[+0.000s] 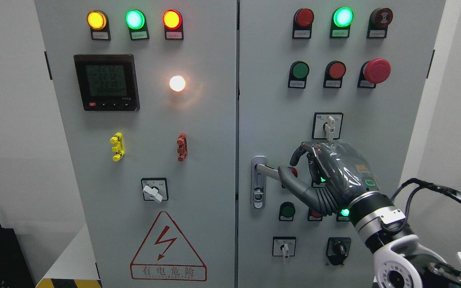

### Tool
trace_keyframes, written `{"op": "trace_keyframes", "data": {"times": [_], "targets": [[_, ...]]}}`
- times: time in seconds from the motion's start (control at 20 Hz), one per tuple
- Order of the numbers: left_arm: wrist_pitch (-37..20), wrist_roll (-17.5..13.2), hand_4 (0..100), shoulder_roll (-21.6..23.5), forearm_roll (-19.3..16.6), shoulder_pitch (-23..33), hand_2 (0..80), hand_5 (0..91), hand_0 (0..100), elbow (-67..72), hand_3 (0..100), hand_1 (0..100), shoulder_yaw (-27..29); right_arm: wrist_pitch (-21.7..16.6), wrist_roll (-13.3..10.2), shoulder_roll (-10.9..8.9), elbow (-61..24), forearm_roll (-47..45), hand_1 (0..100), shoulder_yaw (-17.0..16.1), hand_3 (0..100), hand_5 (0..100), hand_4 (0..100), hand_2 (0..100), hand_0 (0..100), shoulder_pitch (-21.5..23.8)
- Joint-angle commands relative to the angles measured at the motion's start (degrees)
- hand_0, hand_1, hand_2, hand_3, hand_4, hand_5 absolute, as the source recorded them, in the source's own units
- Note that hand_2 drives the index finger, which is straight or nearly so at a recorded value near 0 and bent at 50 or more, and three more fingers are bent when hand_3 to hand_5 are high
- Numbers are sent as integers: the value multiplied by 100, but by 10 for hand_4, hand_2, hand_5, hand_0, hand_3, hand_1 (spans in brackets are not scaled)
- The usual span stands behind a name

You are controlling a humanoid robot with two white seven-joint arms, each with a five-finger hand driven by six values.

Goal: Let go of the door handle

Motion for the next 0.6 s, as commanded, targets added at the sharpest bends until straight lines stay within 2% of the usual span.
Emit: {"op": "trace_keyframes", "data": {"times": [0.0,0.55], "targets": [[-2,1,0,0,0,-18,0,0,120,53,0,389,9,-35,-20,67,96,-19,235,1,1000,1000,1000,474,422,-7],[-2,1,0,0,0,-18,0,0,120,53,0,389,9,-158,-29,6,166,-27,238,18,1000,1000,1000,512,448,28]]}}
